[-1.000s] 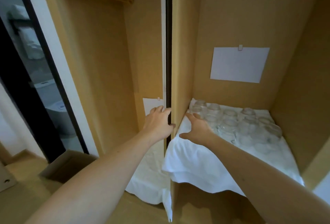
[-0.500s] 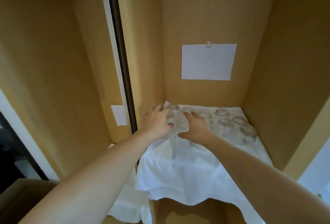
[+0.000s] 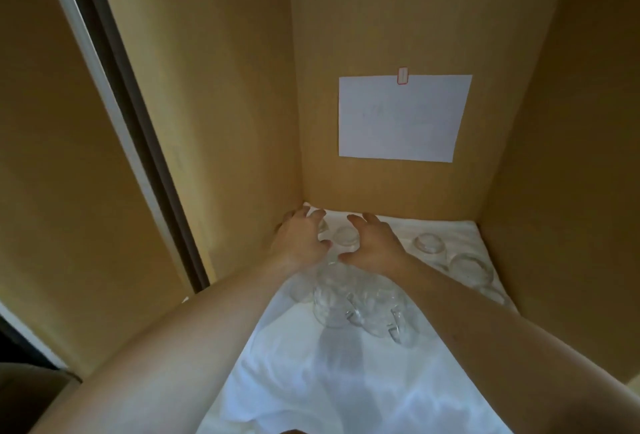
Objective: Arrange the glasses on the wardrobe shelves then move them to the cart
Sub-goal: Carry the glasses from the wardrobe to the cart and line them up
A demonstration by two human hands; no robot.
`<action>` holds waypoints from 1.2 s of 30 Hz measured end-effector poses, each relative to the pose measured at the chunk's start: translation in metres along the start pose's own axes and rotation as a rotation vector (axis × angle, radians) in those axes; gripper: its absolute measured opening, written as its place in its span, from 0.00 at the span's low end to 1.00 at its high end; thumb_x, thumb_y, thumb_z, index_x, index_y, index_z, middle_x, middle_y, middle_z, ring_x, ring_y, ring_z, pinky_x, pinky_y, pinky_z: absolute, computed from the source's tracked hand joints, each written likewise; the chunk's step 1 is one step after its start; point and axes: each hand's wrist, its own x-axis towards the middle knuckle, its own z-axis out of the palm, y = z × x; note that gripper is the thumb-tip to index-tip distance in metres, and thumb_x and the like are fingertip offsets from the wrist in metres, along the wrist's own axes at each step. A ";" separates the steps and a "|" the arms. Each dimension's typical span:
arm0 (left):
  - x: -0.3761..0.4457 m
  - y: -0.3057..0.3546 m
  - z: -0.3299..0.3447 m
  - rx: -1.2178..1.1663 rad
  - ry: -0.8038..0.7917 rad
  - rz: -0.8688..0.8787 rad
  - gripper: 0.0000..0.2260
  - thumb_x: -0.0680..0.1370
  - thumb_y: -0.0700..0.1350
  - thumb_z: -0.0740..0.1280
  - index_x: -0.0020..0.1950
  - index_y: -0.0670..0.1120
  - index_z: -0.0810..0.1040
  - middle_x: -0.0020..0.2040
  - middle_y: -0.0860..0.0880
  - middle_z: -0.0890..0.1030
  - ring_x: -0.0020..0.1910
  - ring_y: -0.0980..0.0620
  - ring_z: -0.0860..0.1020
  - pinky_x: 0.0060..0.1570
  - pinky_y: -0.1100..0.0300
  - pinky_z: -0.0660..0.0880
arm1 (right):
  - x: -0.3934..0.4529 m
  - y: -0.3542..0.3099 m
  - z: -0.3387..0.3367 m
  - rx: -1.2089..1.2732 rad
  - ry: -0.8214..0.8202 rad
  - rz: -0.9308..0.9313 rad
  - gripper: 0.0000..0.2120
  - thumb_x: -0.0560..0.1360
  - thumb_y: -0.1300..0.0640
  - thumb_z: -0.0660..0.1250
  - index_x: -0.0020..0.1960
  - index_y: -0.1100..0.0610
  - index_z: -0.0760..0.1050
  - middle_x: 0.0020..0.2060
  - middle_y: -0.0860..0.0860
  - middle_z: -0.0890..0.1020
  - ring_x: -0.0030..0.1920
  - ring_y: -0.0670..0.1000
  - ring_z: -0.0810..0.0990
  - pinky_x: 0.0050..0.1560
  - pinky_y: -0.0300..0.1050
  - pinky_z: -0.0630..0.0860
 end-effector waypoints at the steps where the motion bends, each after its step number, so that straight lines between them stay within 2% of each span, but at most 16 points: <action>1: 0.007 -0.002 0.004 -0.002 -0.018 -0.011 0.29 0.77 0.52 0.70 0.77 0.50 0.68 0.77 0.45 0.68 0.75 0.42 0.67 0.70 0.48 0.69 | 0.007 0.002 0.002 0.001 -0.015 -0.007 0.47 0.70 0.40 0.75 0.81 0.48 0.56 0.79 0.56 0.59 0.77 0.61 0.61 0.73 0.53 0.65; 6: 0.035 -0.012 0.019 -0.019 -0.103 -0.067 0.31 0.77 0.48 0.68 0.80 0.50 0.64 0.79 0.43 0.64 0.76 0.41 0.65 0.73 0.49 0.67 | 0.037 0.005 0.013 0.003 -0.089 -0.031 0.45 0.69 0.40 0.75 0.80 0.50 0.60 0.74 0.55 0.66 0.74 0.60 0.64 0.71 0.51 0.67; 11: 0.056 -0.022 0.030 -0.011 -0.162 -0.109 0.32 0.77 0.49 0.69 0.80 0.53 0.63 0.77 0.45 0.65 0.73 0.42 0.68 0.69 0.48 0.71 | 0.056 0.009 0.023 0.040 -0.146 -0.021 0.42 0.68 0.42 0.77 0.77 0.51 0.65 0.67 0.53 0.75 0.67 0.56 0.75 0.55 0.43 0.71; 15: 0.072 -0.029 0.040 -0.033 -0.212 -0.075 0.34 0.76 0.46 0.69 0.81 0.54 0.61 0.77 0.47 0.66 0.73 0.44 0.68 0.68 0.50 0.71 | 0.067 0.012 0.025 0.086 -0.199 -0.009 0.42 0.68 0.46 0.79 0.77 0.51 0.66 0.67 0.51 0.77 0.65 0.52 0.76 0.52 0.39 0.70; 17: 0.078 -0.032 0.044 -0.050 -0.217 -0.079 0.34 0.76 0.45 0.69 0.80 0.54 0.61 0.76 0.48 0.66 0.72 0.45 0.69 0.65 0.51 0.74 | 0.070 0.012 0.024 0.099 -0.214 -0.006 0.40 0.68 0.48 0.80 0.76 0.51 0.68 0.66 0.51 0.77 0.64 0.51 0.76 0.50 0.38 0.69; 22: 0.089 -0.037 0.053 -0.016 -0.296 -0.075 0.37 0.73 0.44 0.72 0.80 0.54 0.62 0.73 0.47 0.67 0.69 0.45 0.71 0.61 0.52 0.77 | 0.075 0.012 0.020 0.134 -0.223 0.004 0.40 0.66 0.52 0.82 0.74 0.52 0.70 0.68 0.49 0.76 0.64 0.49 0.76 0.52 0.37 0.70; 26: 0.096 -0.040 0.052 -0.080 -0.300 -0.076 0.36 0.70 0.42 0.77 0.76 0.53 0.68 0.66 0.49 0.70 0.63 0.46 0.74 0.51 0.58 0.77 | 0.076 0.009 0.019 0.156 -0.211 0.014 0.39 0.64 0.53 0.83 0.73 0.54 0.72 0.68 0.49 0.76 0.66 0.50 0.75 0.62 0.42 0.74; 29: 0.099 -0.038 0.046 -0.112 -0.316 -0.053 0.37 0.67 0.40 0.81 0.73 0.52 0.71 0.62 0.50 0.70 0.62 0.47 0.76 0.48 0.59 0.76 | 0.074 0.007 0.018 0.191 -0.188 0.031 0.38 0.63 0.53 0.84 0.70 0.54 0.74 0.66 0.49 0.78 0.66 0.50 0.76 0.63 0.44 0.75; 33: 0.105 -0.029 0.029 -0.070 -0.222 0.001 0.36 0.66 0.40 0.81 0.72 0.52 0.72 0.64 0.46 0.70 0.62 0.46 0.74 0.47 0.62 0.71 | 0.071 0.004 0.014 0.234 -0.133 0.044 0.39 0.61 0.53 0.85 0.69 0.54 0.75 0.65 0.51 0.78 0.66 0.51 0.76 0.64 0.47 0.75; 36: 0.112 -0.021 0.005 -0.056 -0.157 0.027 0.36 0.67 0.41 0.81 0.72 0.52 0.72 0.63 0.45 0.71 0.55 0.47 0.75 0.45 0.60 0.72 | 0.070 0.000 -0.002 0.268 -0.036 0.033 0.39 0.62 0.52 0.85 0.70 0.54 0.75 0.65 0.51 0.78 0.64 0.51 0.76 0.61 0.44 0.75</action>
